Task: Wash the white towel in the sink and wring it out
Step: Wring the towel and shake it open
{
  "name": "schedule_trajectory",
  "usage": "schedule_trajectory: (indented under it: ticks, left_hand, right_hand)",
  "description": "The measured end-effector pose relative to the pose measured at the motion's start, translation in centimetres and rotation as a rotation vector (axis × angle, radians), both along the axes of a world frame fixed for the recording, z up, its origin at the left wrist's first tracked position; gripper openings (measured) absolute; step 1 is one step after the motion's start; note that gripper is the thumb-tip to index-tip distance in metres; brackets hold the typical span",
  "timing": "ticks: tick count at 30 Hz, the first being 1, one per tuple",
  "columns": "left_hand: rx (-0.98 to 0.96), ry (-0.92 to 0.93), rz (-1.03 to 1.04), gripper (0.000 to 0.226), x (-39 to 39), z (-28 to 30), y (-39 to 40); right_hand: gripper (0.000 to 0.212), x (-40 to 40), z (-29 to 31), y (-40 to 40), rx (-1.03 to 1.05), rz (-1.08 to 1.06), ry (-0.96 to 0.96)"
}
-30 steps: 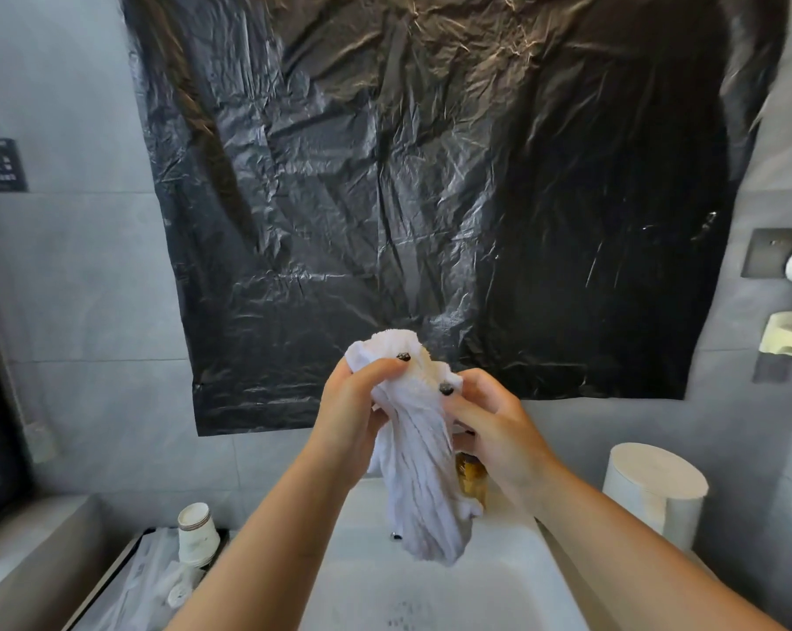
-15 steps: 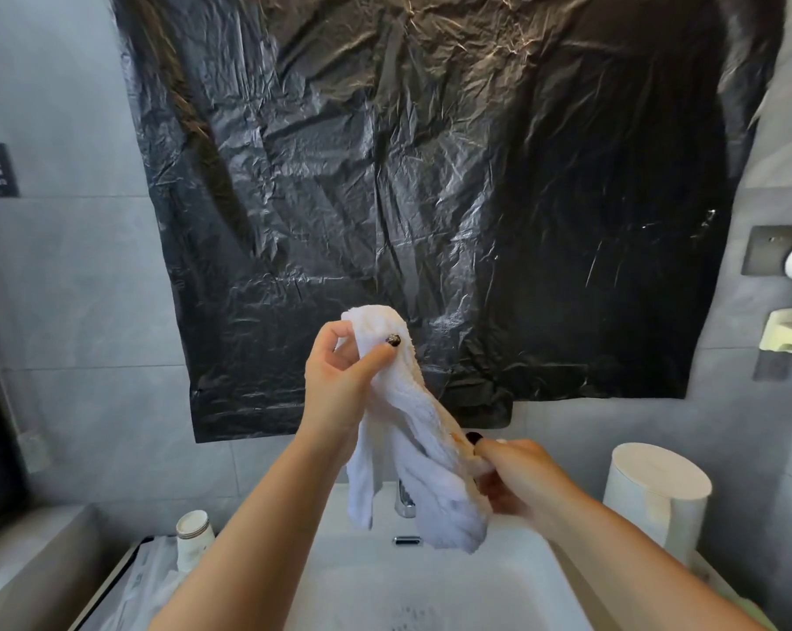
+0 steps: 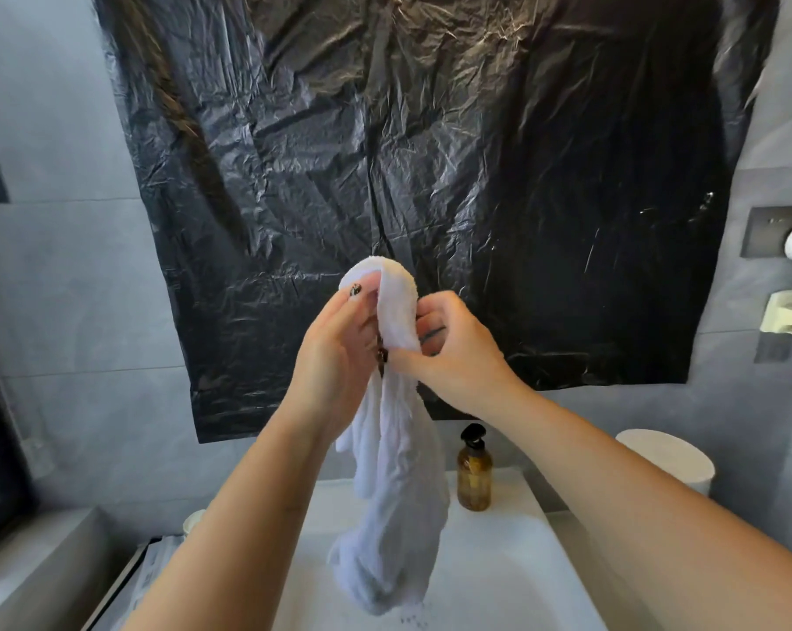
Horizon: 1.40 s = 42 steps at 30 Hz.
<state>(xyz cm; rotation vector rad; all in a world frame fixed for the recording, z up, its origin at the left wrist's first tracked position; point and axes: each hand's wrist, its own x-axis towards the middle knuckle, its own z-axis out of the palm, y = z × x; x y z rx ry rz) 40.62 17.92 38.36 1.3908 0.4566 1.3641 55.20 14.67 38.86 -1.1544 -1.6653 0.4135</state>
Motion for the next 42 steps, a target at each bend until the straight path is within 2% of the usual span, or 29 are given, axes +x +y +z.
schedule_trajectory:
  ticks: [2, 4, 6, 7, 10, 13, 15, 17, 20, 23, 25, 27, 30, 33, 36, 39, 42]
  left_hand:
    - [0.043, 0.093, 0.015, 0.048, -0.4, 0.0, 0.1]
    - [0.071, 0.173, 0.104, 0.061, -0.7, -0.8, 0.1]
    - [0.091, 0.277, 0.161, 0.071, -0.8, -1.9, 0.0]
    - [0.072, 0.303, 0.133, 0.073, -0.7, -2.5, -0.1]
    - [-0.023, 0.251, 0.055, 0.066, -0.7, -3.6, -0.4]
    - [-0.013, 0.189, 0.228, 0.042, -1.6, -2.8, -0.8]
    - [-0.080, 0.080, 0.347, 0.034, -2.6, -2.1, -0.4]
    - [-0.142, 0.014, 0.376, 0.029, -3.5, -1.7, 0.0]
    - [-0.255, -0.046, 0.367, 0.030, -4.5, -1.5, 0.7]
    - [-0.465, -0.210, 0.286, 0.043, -5.2, -1.6, 1.6]
    - [-0.579, -0.200, 0.270, 0.042, -5.1, -1.6, 1.6]
    - [-0.687, -0.142, 0.232, 0.030, -4.7, -2.1, 1.5]
    - [-0.787, -0.072, 0.115, 0.036, -4.3, -3.3, 1.6]
    - [-0.716, 0.030, 0.275, 0.025, -4.5, -4.3, 2.8]
    - [-0.496, -0.052, 0.584, 0.041, -4.7, -4.0, 3.6]
    - [-0.347, -0.009, 0.675, 0.032, -5.1, -3.1, 3.7]
    - [-0.338, -0.045, 0.623, 0.033, -5.8, -2.5, 3.8]
  right_hand:
    - [0.031, 0.0, 0.6, 1.0, 0.013, -0.023, -0.041]
    - [0.020, 0.2, 1.2, 1.8, 0.006, -0.016, -0.066]
    - [0.017, 0.2, 1.8, 2.2, 0.011, 0.006, -0.022]
    - [0.023, 0.1, 2.1, 2.3, 0.002, 0.001, 0.008]
    - [0.033, -0.1, 2.5, 2.6, -0.041, -0.054, 0.029]
    - [0.031, 1.0, 2.4, 3.3, -0.072, -0.146, 0.079]
    - [0.029, 2.4, 2.3, 3.8, -0.119, -0.204, 0.164]
    - [0.021, 3.8, 2.3, 3.9, -0.180, -0.256, 0.289]
    - [0.024, 5.7, 2.6, 4.3, -0.229, -0.323, 0.469]
    - [0.029, 7.1, 2.6, 4.5, -0.311, -0.280, 0.604]
    - [0.032, 7.5, 2.3, 4.7, -0.373, -0.235, 0.553]
    - [0.026, 7.3, 2.1, 4.4, -0.413, -0.208, 0.443]
    - [0.026, 7.5, 2.3, 4.3, -0.367, -0.166, 0.370]
    - [0.022, 8.9, 2.7, 4.1, -0.329, -0.181, 0.205]
    - [0.018, 10.6, 2.8, 3.9, -0.381, -0.195, 0.152]
    - [0.030, 12.1, 2.6, 4.2, -0.447, -0.222, 0.308]
    - [0.018, 13.0, 2.0, 4.3, -0.495, -0.228, 0.505]
